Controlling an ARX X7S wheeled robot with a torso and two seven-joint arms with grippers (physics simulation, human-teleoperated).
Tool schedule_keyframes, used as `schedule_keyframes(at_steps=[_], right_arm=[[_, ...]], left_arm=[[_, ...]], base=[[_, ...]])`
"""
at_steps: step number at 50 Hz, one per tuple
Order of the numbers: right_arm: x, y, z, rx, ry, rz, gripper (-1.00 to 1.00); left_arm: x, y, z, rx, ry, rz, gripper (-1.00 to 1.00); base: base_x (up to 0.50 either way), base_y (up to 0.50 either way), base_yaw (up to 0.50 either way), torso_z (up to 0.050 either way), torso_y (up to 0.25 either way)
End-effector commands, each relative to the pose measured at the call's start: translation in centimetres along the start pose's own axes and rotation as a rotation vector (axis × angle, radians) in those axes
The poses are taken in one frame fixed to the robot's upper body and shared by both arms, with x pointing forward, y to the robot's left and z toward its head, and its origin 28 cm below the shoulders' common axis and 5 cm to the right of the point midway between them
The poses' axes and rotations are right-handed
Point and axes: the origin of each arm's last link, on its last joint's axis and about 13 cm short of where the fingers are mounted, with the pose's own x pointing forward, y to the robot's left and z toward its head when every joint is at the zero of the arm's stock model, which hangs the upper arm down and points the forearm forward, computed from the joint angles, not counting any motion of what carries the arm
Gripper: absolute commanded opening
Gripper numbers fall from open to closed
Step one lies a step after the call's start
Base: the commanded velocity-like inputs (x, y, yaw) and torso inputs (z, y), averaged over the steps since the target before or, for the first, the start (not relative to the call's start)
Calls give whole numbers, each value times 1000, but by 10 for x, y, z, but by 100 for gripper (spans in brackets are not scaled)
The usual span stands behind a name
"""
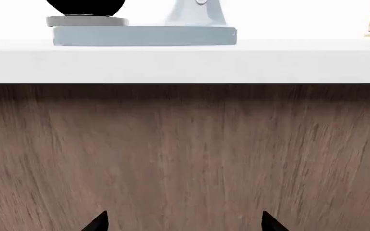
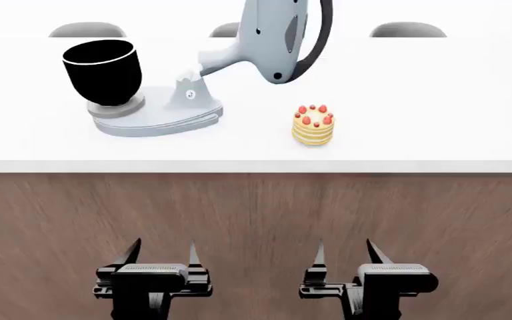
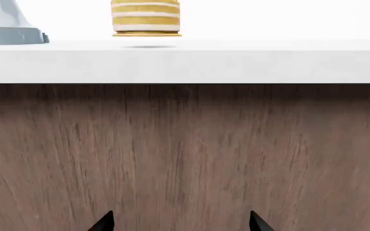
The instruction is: Place the cake in the stand mixer bowl.
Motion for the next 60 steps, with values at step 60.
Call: schedule_keyframes(at_steps=[60], right_arm=[[-2, 3, 3, -6, 47, -9, 100]], left_arm=[[-5, 4, 9, -12, 33, -18, 100]], base=[[26, 123, 0, 39, 0]])
